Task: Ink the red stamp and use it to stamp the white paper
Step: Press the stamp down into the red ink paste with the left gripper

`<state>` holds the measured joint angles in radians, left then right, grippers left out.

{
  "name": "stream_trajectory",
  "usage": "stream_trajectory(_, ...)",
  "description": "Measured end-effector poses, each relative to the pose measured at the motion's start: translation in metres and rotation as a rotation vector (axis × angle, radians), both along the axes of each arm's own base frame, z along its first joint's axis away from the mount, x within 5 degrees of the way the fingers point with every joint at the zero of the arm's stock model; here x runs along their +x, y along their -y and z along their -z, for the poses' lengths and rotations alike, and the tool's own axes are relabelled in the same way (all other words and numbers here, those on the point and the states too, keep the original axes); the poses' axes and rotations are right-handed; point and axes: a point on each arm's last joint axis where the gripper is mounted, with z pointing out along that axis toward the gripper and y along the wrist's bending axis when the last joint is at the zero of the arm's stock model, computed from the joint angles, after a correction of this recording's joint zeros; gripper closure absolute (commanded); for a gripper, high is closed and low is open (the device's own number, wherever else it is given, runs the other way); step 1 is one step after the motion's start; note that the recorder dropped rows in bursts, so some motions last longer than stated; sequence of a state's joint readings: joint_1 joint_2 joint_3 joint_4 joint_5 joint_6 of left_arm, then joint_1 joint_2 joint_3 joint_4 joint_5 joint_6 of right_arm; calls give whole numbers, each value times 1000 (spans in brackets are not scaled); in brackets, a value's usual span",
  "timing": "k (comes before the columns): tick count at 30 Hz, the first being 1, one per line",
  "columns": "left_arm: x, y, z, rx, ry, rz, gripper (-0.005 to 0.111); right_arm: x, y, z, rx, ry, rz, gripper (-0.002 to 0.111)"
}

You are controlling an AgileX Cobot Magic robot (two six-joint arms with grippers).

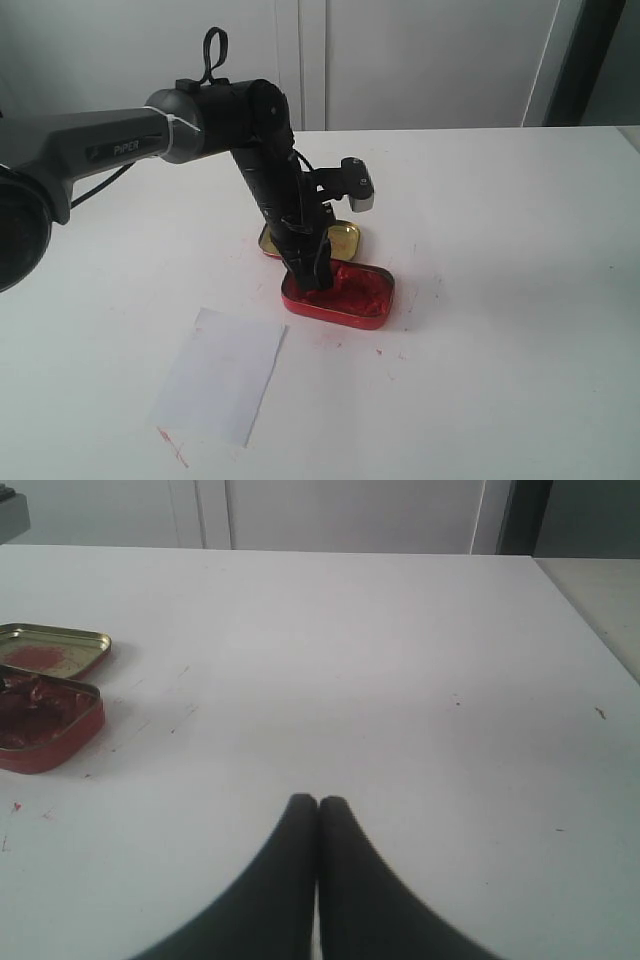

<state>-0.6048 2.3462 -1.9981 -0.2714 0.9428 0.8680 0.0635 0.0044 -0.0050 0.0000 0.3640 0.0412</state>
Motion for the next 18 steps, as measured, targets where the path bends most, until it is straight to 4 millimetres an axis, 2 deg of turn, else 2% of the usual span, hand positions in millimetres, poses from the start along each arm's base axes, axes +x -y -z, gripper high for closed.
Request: stream_trajectory(18,-3,-3,-12,5,16,8,107,0,0,0,0,0,0,108)
